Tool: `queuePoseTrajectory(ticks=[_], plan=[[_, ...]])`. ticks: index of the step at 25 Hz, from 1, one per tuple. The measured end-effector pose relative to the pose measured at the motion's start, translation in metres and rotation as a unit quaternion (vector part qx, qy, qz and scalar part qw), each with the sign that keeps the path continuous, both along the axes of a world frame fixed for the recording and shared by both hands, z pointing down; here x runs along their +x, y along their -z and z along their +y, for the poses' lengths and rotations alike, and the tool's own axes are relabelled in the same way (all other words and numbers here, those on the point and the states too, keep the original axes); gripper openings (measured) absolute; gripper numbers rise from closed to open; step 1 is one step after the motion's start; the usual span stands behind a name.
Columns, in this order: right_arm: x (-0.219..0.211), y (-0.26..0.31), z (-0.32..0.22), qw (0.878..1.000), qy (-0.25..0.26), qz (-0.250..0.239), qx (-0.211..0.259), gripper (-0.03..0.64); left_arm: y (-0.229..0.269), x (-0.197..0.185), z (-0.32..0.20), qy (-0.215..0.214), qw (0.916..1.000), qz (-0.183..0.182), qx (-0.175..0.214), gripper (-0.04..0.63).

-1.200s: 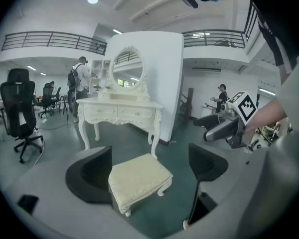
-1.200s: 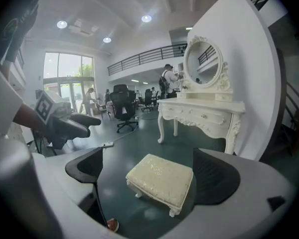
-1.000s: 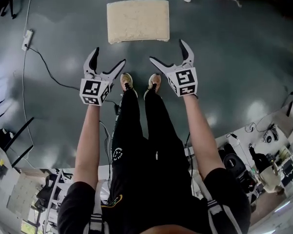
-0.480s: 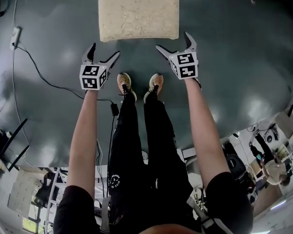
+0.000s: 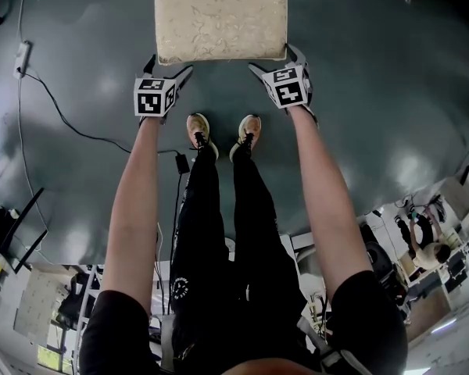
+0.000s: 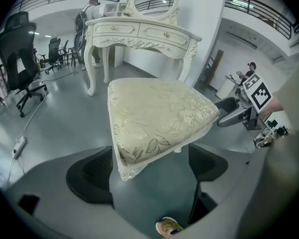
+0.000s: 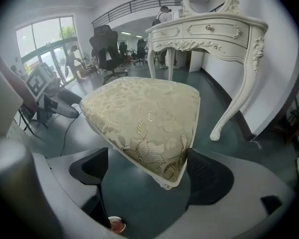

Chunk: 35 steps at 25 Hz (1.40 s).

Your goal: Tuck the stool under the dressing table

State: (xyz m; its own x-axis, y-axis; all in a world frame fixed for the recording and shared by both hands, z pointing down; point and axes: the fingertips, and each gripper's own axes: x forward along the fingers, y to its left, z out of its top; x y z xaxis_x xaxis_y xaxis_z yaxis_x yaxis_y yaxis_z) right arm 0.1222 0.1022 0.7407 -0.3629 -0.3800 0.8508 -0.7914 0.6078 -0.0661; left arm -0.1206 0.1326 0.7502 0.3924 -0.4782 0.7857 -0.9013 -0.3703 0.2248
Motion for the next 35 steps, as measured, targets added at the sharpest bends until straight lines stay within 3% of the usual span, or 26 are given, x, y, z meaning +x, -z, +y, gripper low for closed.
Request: queuePoseTrajectory(ticks=[4, 23, 35], plan=[[0.004, -0.002, -0.012, 1.0, -0.009, 0.018, 0.006, 0.462, -0.004, 0.002, -0.014, -0.002, 1.0, -0.009, 0.001, 0.474], [0.003, -0.015, -0.013, 1.0, 0.008, 0.005, 0.004, 0.488, -0.017, 0.006, -0.013, 0.002, 0.9997, -0.018, -0.015, 0.476], [-0.004, -0.018, -0.037, 1.0, -0.01, 0.019, -0.008, 0.486, -0.019, -0.002, -0.047, -0.002, 0.9999, -0.016, -0.003, 0.474]])
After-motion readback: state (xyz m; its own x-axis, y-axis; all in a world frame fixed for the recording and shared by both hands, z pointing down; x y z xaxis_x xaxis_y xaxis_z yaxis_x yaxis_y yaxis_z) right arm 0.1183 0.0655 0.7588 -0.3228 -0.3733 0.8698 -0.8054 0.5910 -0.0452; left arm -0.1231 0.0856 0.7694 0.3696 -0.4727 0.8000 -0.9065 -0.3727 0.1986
